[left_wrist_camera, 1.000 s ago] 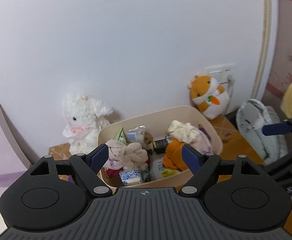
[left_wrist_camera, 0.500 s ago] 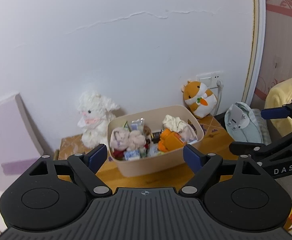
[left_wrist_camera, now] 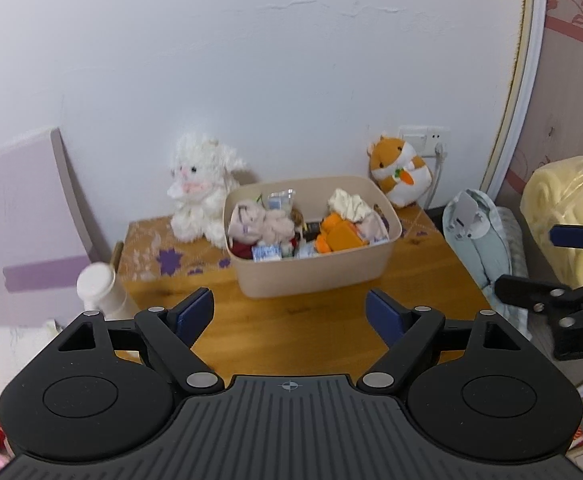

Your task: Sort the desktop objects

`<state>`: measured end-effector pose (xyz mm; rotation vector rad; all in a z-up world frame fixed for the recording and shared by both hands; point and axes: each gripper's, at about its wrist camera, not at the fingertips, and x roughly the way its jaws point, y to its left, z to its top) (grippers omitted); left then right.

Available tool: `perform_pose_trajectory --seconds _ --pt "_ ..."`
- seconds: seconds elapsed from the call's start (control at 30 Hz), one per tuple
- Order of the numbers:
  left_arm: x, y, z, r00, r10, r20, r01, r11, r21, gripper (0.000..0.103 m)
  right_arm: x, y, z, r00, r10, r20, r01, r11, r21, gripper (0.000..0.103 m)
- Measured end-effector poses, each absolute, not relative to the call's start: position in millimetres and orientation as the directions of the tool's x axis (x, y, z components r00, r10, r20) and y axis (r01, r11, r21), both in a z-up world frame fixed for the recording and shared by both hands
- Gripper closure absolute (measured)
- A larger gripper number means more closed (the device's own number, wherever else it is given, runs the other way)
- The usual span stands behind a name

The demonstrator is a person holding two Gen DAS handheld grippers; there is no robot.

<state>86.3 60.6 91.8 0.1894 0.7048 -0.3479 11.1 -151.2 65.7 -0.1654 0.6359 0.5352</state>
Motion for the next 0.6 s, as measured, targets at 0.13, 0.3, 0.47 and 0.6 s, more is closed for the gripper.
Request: perform_pose_trajectory --seconds 0.13,0.3,0.47,0.6 --pt "78.9 66.9 90.8 0.698 -0.248 -0.672 0.370 0.928 0.042 0.018 3.3 -163.5 62.1 0.670 0.416 -0.615 -0.493 0.868 0.050 0.000" --pt "71.3 73.1 92.2 0.693 -0.249 -0.677 0.368 0.929 0.036 0.018 -1.6 -174.3 56.8 0.655 0.406 -0.638 -0.474 0.877 0.071 0.000" --pt "67.5 80.6 93.2 0.687 -0.242 -0.685 0.354 0.935 0.025 0.018 -5.3 -180.1 56.3 0.650 0.397 -0.648 -0.471 0.879 0.066 0.000" --pt "63.5 85.0 96.7 0.697 -0.245 -0.674 0.343 0.939 0.013 0.018 -5.6 -182.4 55.4 0.649 0.397 -0.650 -0.471 0.880 0.067 0.000"
